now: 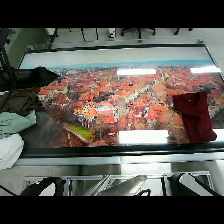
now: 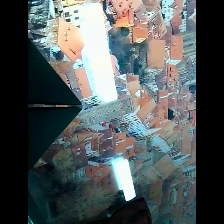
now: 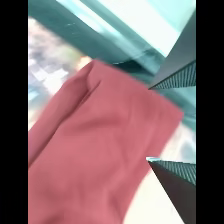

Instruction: Fold the shirts.

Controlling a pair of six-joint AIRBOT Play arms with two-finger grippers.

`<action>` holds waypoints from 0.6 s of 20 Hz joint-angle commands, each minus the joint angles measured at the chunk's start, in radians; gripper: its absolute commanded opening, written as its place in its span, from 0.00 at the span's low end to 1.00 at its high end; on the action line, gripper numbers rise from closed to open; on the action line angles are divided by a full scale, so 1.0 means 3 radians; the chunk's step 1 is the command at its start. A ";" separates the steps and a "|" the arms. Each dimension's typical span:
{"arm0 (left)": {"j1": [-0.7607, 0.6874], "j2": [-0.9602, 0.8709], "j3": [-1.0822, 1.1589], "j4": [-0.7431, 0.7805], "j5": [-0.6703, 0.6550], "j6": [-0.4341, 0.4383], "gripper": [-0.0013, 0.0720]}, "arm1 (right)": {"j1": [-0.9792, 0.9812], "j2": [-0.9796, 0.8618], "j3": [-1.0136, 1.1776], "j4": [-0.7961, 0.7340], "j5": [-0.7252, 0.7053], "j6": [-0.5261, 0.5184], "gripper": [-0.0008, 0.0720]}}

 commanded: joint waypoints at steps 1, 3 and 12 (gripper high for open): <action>0.0037 0.0020 0.0000 -0.0006 0.0128 -0.0022 0.04 | 0.0285 0.0290 0.0384 0.0436 -0.0031 -0.0223 0.27; 0.0011 0.0022 0.0000 0.0003 0.0243 -0.0189 0.04 | 0.0673 0.0440 0.0383 0.0731 0.0057 -0.0347 0.06; -0.1208 0.0796 -0.1518 0.0165 -0.0441 -0.0685 0.04 | 0.2758 0.1033 -0.0777 0.0750 0.0549 -0.0356 0.05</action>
